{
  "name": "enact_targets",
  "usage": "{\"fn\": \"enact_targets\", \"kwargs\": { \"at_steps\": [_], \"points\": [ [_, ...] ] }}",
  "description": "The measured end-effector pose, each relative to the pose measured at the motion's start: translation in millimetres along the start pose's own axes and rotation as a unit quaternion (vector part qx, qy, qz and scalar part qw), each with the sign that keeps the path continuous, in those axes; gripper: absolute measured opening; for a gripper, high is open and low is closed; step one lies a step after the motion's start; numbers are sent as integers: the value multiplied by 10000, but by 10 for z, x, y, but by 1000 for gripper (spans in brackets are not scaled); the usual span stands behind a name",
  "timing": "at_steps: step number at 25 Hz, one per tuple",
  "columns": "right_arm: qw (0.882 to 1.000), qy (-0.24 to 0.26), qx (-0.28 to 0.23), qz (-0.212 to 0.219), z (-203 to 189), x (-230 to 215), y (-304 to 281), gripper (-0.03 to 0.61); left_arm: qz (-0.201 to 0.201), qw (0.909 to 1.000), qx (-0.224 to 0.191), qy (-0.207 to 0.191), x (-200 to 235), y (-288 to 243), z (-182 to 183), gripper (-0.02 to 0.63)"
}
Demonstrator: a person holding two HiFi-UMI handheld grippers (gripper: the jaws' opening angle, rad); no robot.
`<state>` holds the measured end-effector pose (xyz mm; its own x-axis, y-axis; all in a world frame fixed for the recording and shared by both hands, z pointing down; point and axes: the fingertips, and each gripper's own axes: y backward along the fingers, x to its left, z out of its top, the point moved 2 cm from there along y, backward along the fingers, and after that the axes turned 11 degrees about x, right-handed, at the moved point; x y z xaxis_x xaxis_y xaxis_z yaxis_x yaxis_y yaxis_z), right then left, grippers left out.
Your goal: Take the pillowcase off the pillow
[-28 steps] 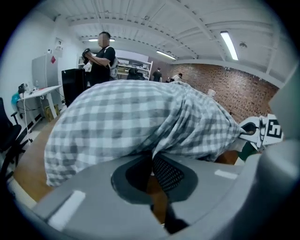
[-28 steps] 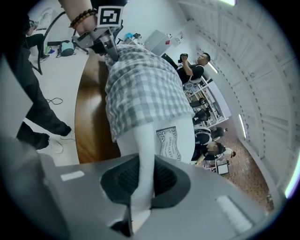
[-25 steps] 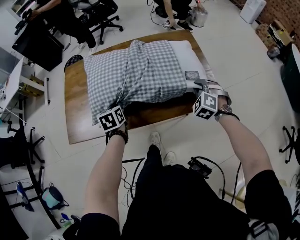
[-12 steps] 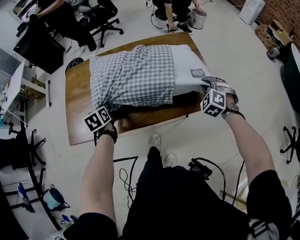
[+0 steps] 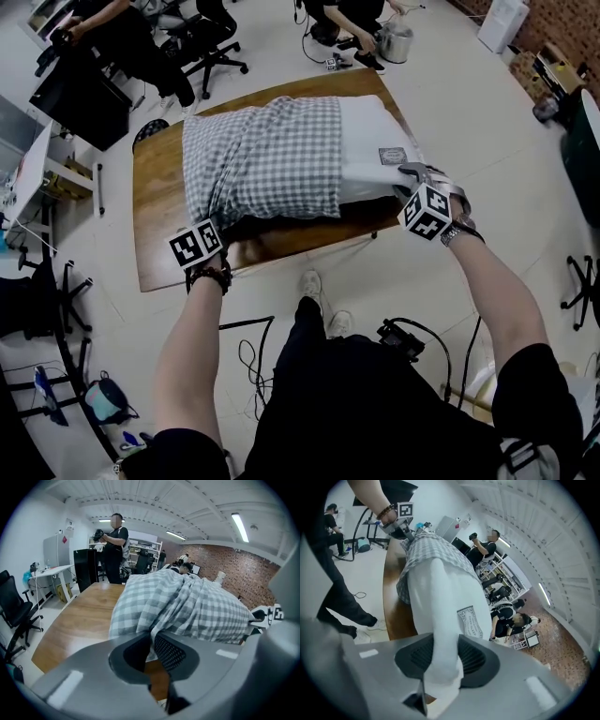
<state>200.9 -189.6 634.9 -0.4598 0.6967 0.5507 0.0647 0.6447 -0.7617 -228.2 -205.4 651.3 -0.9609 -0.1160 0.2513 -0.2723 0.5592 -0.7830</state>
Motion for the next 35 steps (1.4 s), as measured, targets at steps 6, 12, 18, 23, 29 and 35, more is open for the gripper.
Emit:
{"fn": "enact_targets", "kwargs": {
  "at_steps": [6,12,18,23,29,35],
  "points": [
    [9984,-15,-258,511,-4,291,264,192,-511,9976,96,-450,-195,197,-282,51],
    [9963,-91,-447,723,22,307,645,199,-792,9929,-66,-886,-484,596,-221,51],
    [9960,-254,-584,631,45,325,865,199,-822,9878,-282,-1290,-764,879,-161,51],
    [9956,-280,-621,642,174,174,1040,199,-898,9806,-433,-1686,-1074,1140,95,53],
    [9941,-393,-701,728,357,-87,1120,199,-947,9706,-525,-2151,-1357,1301,561,99],
    [9920,-594,-742,826,618,-367,1034,199,-992,9601,-378,-2586,-1549,1246,973,150]
  ]
}}
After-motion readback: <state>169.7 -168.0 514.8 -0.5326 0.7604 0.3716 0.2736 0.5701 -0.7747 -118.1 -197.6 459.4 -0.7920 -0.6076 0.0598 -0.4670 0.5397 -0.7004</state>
